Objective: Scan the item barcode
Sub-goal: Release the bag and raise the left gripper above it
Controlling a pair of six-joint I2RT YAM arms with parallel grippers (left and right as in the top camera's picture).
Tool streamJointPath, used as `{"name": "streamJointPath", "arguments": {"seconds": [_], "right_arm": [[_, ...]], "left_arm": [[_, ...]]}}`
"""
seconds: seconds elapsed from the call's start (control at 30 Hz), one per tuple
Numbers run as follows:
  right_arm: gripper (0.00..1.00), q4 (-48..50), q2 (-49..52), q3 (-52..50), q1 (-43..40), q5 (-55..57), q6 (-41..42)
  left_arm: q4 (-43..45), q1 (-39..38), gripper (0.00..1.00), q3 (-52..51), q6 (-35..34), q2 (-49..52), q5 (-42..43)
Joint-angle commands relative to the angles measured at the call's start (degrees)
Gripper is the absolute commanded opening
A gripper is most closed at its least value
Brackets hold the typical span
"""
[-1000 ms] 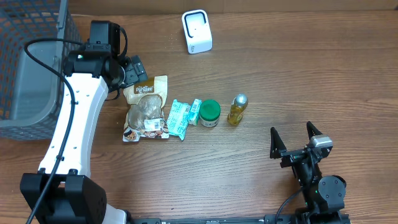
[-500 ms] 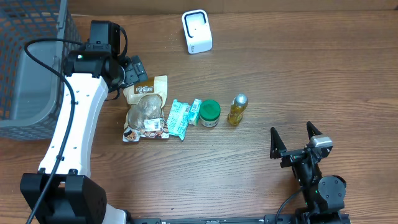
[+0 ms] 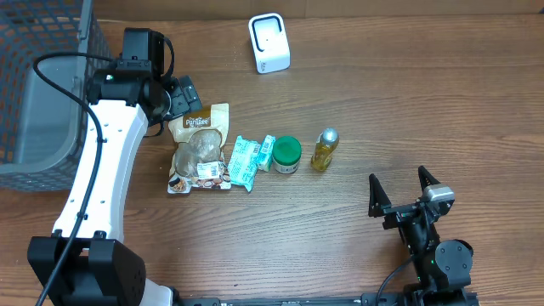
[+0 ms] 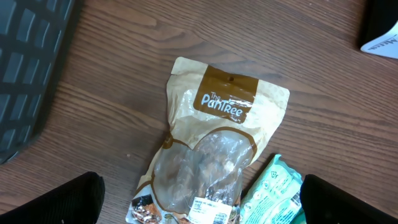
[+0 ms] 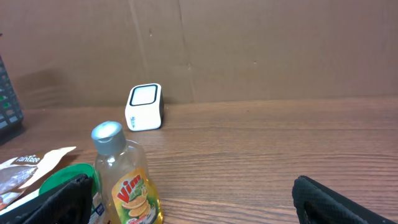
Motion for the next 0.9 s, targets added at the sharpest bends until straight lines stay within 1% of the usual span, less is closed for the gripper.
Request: {"name": "streamJointPath", "arguments": {"seconds": [0.0, 0.87], "right_arm": [[1.0, 0.4, -0.5, -0.6, -0.2, -0.4, 0.5], [1.0, 0.3, -0.5, -0.6, -0.1, 0.5, 0.5]], "left_arm": [[0.0, -0.1, 1.0, 0.7, 0.2, -0.3, -0.2], [0.0, -0.1, 1.0, 0.7, 0.2, -0.3, -0.2]]}}
